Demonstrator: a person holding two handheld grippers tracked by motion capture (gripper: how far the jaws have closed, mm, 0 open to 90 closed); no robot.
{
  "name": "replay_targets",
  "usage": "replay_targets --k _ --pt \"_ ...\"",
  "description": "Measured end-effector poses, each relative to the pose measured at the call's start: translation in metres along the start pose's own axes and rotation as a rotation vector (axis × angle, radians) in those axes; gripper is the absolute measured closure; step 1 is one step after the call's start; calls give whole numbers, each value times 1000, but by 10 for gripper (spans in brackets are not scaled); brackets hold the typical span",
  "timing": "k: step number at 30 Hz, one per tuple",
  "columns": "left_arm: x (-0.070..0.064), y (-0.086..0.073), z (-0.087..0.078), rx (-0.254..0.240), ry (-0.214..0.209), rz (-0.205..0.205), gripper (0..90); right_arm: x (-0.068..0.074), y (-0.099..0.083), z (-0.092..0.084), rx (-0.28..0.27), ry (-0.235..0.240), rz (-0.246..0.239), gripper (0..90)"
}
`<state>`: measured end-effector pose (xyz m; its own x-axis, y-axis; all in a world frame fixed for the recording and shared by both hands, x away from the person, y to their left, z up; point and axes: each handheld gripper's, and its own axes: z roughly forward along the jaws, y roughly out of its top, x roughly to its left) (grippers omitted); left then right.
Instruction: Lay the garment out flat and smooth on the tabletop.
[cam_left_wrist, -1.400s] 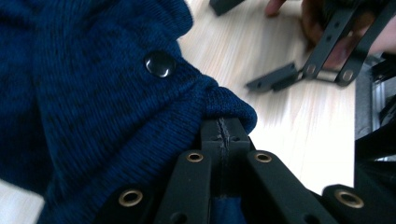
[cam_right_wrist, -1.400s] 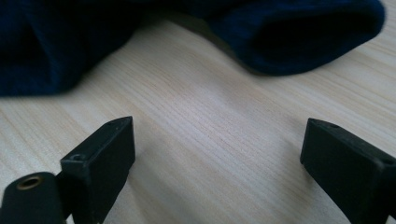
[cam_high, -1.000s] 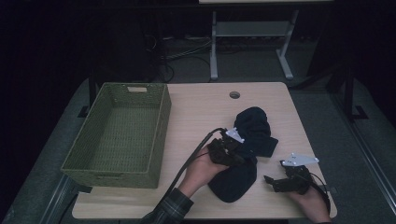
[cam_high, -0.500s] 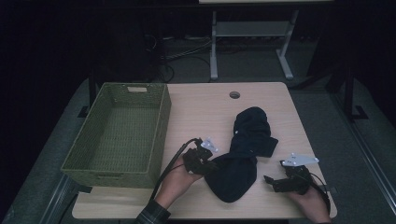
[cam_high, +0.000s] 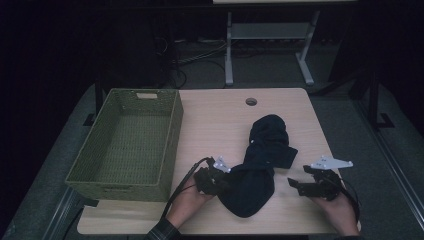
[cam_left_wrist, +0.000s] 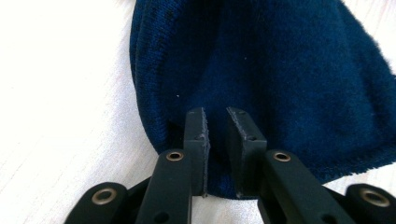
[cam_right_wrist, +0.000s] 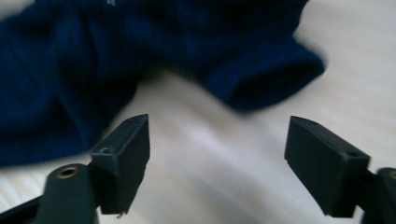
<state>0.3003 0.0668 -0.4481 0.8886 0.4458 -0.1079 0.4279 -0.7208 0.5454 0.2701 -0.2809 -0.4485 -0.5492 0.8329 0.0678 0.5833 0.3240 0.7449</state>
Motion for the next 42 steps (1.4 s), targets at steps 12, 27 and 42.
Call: replay_targets --k 12,27,42 --pt "-3 -2 1 -11 40 0 830 -24 85 -9 -83 9 11 373" --pt "-1 -4 1 -32 21 -35 836 -37 136 47 -9 27 12 379" --pt "-3 -2 0 -7 16 -17 862 -40 152 76 22 -13 -33 855"
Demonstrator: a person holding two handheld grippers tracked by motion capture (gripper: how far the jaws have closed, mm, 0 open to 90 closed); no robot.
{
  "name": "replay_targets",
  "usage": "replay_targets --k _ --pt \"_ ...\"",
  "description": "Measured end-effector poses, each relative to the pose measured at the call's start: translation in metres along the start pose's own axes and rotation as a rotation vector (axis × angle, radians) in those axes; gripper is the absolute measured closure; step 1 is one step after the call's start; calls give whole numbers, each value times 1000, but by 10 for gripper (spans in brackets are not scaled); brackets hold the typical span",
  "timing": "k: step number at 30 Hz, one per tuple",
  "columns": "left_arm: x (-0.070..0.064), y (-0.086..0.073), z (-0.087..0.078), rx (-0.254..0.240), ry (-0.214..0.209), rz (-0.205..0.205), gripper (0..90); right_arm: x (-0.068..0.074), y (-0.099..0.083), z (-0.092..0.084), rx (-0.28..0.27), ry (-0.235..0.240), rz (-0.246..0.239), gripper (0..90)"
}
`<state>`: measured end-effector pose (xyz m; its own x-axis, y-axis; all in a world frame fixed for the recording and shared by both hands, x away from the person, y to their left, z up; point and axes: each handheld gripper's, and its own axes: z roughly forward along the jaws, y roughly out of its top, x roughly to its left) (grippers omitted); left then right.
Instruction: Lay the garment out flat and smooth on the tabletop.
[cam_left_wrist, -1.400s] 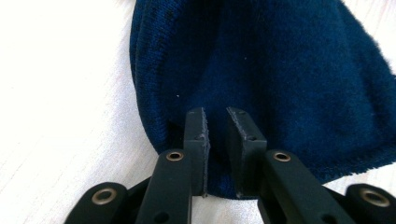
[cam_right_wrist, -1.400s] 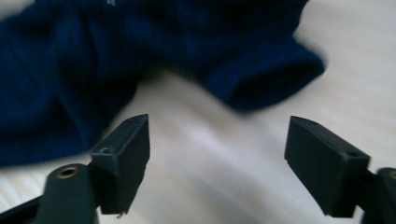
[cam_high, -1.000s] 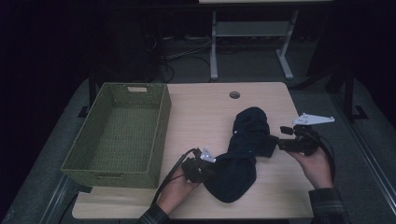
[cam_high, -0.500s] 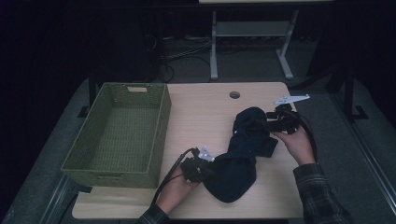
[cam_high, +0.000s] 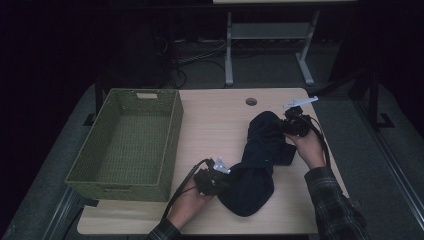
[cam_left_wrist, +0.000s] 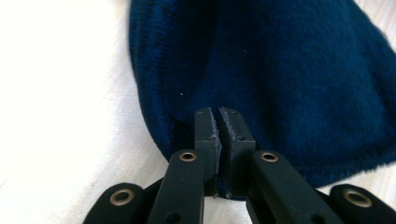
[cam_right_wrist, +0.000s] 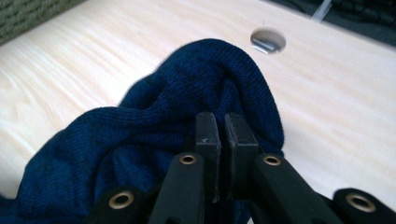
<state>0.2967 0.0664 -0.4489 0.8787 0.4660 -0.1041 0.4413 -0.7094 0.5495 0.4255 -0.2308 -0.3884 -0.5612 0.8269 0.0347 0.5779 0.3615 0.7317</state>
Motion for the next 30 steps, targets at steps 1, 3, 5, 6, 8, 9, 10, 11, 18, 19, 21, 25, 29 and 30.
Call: replay_targets --k 1,3,5,6,8,9,10,11,18,19,21,25,29,30 --pt "-1 0 0 1 -5 7 865 2 7 1 1 -5 -9 857" --pt "-4 1 0 6 -12 11 867 5 18 3 -13 -7 -20 859" --pt "-5 1 0 21 -16 31 870 9 30 7 -15 -12 -31 861" --pt "-7 1 1 14 -15 22 871 11 34 9 -7 -12 -34 861" --pt "-8 1 0 23 -18 30 872 15 46 17 3 -21 -45 862" --pt "-9 1 0 17 -18 23 873 17 51 22 7 -20 -46 862" --pt "-10 1 0 22 -15 29 873 18 54 25 9 -23 -51 862" --pt "-10 1 0 27 -15 35 874 20 59 30 15 -24 -52 862" --pt "-13 0 -1 33 -9 43 874 32 80 64 48 -28 -70 862" --pt "-12 0 -1 36 -14 45 873 34 81 67 49 -27 -73 861" --pt "-12 0 -1 26 -21 27 873 38 82 71 43 -22 -82 835" --pt "-10 -1 -1 24 -30 20 865 42 82 65 -10 17 -60 661" --pt "-8 0 -2 12 -47 8 829 41 76 44 -57 50 -47 601" --pt "-8 0 -3 8 -48 6 819 41 73 41 -63 52 -45 600"
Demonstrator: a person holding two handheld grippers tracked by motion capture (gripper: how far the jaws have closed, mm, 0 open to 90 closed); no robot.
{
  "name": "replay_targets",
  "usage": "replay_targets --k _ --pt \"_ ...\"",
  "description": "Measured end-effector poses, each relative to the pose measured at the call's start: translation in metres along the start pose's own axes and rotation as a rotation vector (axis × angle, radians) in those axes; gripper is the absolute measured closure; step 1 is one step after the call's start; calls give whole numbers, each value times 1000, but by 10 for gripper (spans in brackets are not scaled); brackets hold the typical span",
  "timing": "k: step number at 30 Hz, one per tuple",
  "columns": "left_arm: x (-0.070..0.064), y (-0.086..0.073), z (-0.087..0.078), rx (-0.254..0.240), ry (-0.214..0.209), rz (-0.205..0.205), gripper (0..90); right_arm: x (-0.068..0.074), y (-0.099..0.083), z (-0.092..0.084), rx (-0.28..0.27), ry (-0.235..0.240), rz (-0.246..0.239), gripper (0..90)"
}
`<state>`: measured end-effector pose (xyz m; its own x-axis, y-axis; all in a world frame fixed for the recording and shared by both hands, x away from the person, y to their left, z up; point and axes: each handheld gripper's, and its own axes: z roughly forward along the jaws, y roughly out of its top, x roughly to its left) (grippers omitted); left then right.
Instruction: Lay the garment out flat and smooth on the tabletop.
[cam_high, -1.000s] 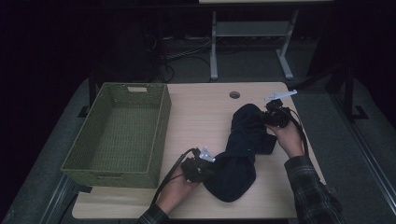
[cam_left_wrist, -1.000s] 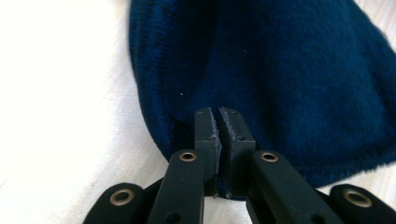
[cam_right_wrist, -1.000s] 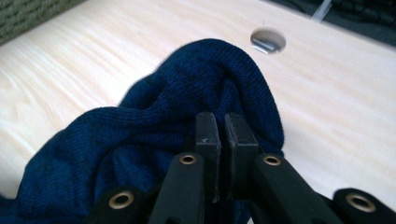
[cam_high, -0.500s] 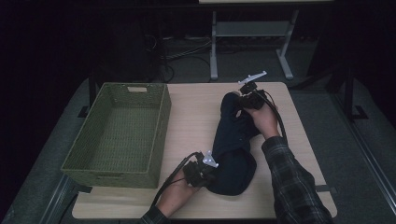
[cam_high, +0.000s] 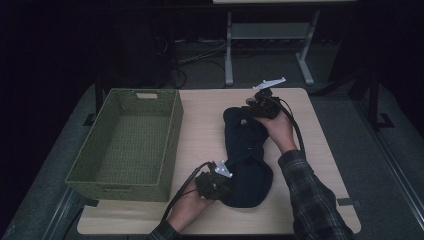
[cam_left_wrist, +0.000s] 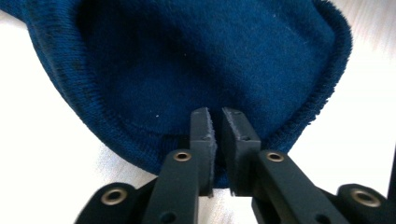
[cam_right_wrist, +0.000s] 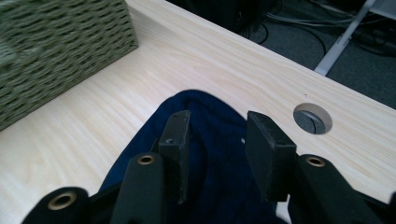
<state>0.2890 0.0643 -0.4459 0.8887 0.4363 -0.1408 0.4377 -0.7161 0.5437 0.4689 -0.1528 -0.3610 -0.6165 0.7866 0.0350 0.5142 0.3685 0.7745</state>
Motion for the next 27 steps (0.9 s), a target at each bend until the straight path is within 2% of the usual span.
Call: replay_targets --k 3,8,11,15,21,23,27 --pt "0 2 -4 -12 8 -1 776 1 -10 -16 -12 -1 -12 597" --pt "4 7 -18 -71 37 -9 749 4 -30 -37 -11 8 -20 616" --pt "8 10 -25 -87 53 -14 750 8 -48 -50 -15 25 -24 661" --pt "17 14 -32 -93 81 -20 750 12 -70 -58 -13 54 -30 734" --pt "34 21 -33 -107 138 -50 759 18 -94 -56 12 92 -41 841" --pt "41 22 -31 -103 166 -62 763 19 -100 -50 41 113 -40 855" --pt "58 26 -26 -106 205 -96 808 20 -112 -39 63 106 -50 889"
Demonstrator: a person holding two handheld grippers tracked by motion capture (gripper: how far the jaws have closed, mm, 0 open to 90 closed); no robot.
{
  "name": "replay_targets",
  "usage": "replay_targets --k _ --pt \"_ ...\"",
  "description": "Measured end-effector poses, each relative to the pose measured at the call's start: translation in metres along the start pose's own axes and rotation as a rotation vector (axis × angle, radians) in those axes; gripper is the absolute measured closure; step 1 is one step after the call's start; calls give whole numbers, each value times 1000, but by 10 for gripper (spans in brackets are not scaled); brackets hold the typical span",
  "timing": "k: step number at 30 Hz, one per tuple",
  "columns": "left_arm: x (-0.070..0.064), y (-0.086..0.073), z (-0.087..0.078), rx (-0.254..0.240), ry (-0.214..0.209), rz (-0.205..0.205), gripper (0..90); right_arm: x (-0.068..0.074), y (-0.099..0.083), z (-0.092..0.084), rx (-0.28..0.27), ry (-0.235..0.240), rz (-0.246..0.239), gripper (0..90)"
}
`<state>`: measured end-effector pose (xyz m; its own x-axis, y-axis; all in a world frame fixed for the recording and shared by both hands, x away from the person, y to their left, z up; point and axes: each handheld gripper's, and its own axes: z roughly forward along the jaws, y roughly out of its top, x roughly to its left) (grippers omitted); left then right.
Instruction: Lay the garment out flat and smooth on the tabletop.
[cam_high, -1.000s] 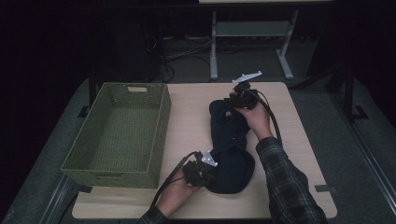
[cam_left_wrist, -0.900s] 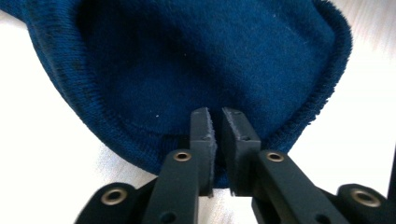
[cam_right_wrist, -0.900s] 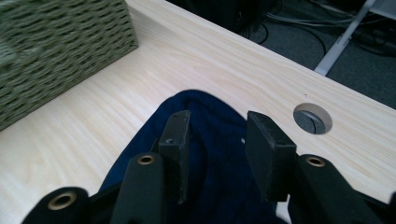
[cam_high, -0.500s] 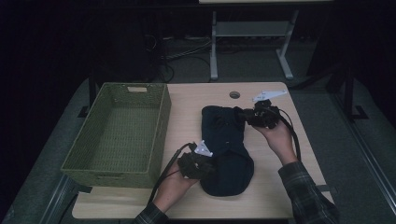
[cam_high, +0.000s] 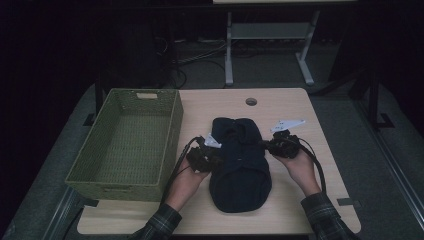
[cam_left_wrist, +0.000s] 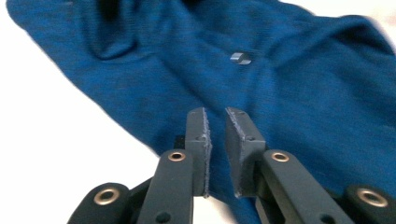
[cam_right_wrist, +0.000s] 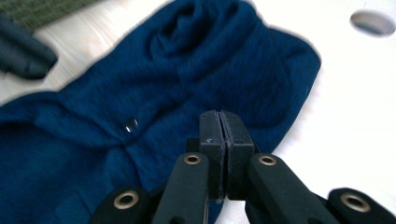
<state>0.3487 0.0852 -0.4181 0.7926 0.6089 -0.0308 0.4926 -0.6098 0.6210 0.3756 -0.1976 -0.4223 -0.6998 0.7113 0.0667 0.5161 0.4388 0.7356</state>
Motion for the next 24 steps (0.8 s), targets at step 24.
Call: replay_targets --k 24 --pt "23 -9 37 60 -8 -21 900 5 -43 22 80 9 9 898"
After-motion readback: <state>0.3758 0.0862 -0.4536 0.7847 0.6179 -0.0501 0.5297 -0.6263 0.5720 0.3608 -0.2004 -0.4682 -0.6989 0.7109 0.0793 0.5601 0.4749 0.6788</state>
